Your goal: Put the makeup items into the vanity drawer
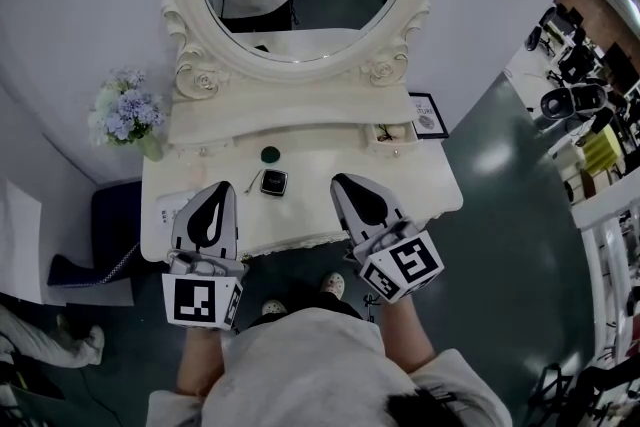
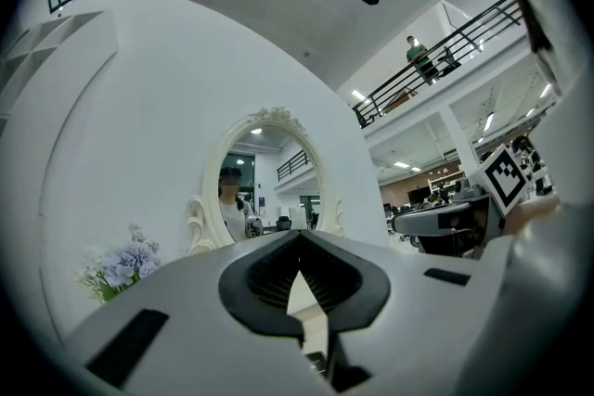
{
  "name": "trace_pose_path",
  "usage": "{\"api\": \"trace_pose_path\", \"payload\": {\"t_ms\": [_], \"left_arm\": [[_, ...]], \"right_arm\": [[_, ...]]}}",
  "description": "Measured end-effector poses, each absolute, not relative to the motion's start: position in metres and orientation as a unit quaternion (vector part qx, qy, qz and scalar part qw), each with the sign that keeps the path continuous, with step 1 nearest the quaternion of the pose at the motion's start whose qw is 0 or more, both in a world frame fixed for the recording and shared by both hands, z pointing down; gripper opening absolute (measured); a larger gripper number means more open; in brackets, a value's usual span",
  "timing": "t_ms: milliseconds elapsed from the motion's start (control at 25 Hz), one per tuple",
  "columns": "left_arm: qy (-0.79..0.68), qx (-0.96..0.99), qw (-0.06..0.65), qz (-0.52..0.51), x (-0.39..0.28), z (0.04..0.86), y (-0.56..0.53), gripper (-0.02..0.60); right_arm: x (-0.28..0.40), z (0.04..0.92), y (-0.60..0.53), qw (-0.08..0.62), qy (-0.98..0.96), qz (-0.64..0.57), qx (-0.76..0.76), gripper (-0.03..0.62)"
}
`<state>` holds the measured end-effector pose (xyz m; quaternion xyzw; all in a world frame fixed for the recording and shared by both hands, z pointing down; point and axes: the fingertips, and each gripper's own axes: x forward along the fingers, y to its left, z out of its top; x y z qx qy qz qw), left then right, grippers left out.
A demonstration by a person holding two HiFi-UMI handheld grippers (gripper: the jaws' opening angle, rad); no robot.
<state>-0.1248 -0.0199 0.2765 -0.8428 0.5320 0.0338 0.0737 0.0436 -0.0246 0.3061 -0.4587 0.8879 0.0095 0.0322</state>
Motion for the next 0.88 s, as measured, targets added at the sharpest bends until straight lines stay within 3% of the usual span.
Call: {"api": "trace_pose_path", "payload": {"t_ms": [880], "left_arm": [[0.532, -0.843, 0.071, 0.036, -0.1329, 0.2786, -0.0169, 0.014]], "right_arm": [[0.0363, 0.3039, -0.0202, 0.035, 0.887, 0.011, -0.460, 0.028]]}}
